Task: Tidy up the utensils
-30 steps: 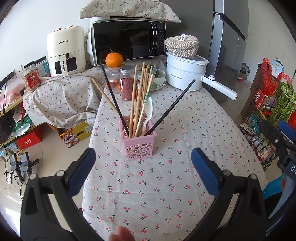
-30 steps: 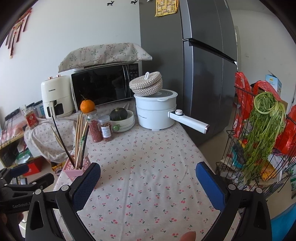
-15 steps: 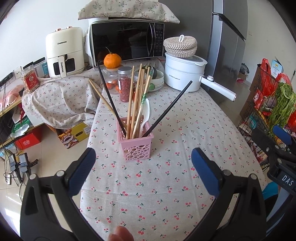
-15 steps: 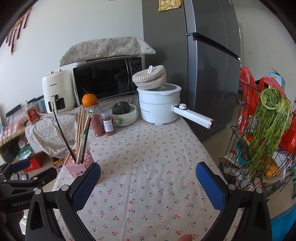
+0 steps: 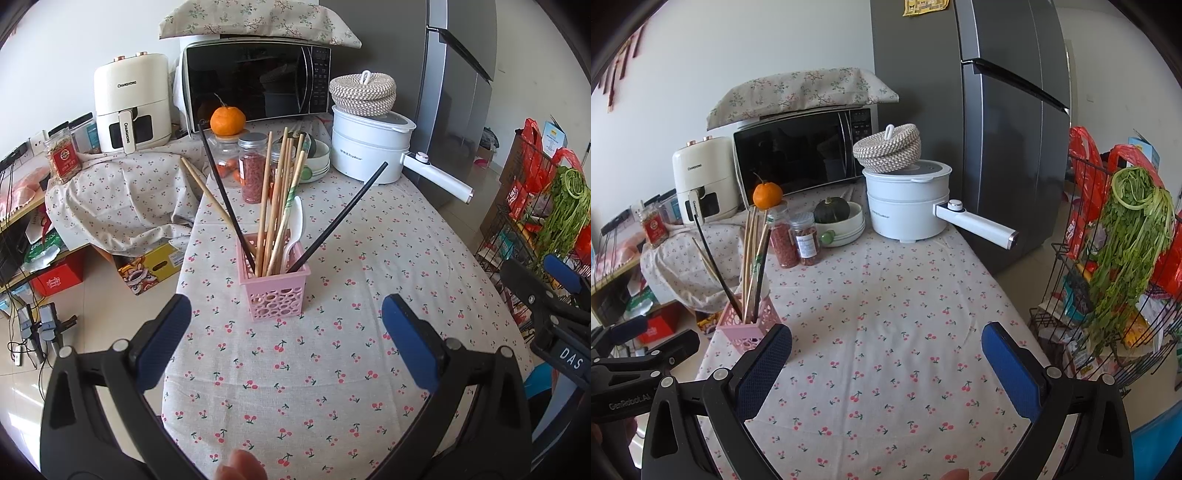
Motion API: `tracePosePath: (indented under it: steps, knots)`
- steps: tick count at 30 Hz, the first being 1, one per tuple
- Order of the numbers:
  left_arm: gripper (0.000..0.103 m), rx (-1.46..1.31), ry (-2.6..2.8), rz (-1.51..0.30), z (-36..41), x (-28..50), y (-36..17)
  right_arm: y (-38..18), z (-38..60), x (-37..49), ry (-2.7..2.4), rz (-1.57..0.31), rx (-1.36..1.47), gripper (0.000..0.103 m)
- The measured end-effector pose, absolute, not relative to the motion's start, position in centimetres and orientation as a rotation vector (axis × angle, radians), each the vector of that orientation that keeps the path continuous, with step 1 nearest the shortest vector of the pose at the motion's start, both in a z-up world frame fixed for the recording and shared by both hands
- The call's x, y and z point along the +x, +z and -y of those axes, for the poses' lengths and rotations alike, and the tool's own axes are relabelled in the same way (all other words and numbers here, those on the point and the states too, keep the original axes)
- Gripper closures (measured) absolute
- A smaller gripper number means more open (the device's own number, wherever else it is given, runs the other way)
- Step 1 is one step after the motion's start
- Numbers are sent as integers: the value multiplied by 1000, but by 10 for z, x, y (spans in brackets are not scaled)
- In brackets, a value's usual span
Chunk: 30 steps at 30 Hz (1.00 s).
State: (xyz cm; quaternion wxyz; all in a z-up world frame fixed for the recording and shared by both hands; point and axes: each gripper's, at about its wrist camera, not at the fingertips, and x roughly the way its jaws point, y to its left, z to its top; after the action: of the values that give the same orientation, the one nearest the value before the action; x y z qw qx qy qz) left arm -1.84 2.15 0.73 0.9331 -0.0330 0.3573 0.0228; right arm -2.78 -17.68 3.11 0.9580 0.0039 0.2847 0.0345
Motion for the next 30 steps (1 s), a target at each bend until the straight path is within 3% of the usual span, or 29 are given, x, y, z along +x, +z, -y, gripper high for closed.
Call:
tracePosePath:
  steps: [30]
  knots:
    - [1,-73,65,-721,-24,-20,6,25,177,-25,58,-616,24,0]
